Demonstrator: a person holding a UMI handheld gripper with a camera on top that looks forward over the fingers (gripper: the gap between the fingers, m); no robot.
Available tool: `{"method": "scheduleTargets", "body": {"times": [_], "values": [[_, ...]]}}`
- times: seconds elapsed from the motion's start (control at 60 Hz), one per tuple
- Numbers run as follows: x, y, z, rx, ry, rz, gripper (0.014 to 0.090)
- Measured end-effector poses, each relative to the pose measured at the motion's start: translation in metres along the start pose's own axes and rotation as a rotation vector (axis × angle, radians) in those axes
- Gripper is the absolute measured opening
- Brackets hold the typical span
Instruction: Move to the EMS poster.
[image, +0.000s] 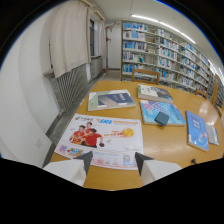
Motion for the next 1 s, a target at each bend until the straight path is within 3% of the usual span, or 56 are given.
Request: {"method": "scheduleTargets", "body": {"times": [0.55, 1.0], "values": [[-0.008, -0.019, 0.11, -0.06, 0.035, -0.005, 0.0835], [-0.009, -0.021, 0.136, -0.075, 0.051, 0.001, 0.0838]]}}
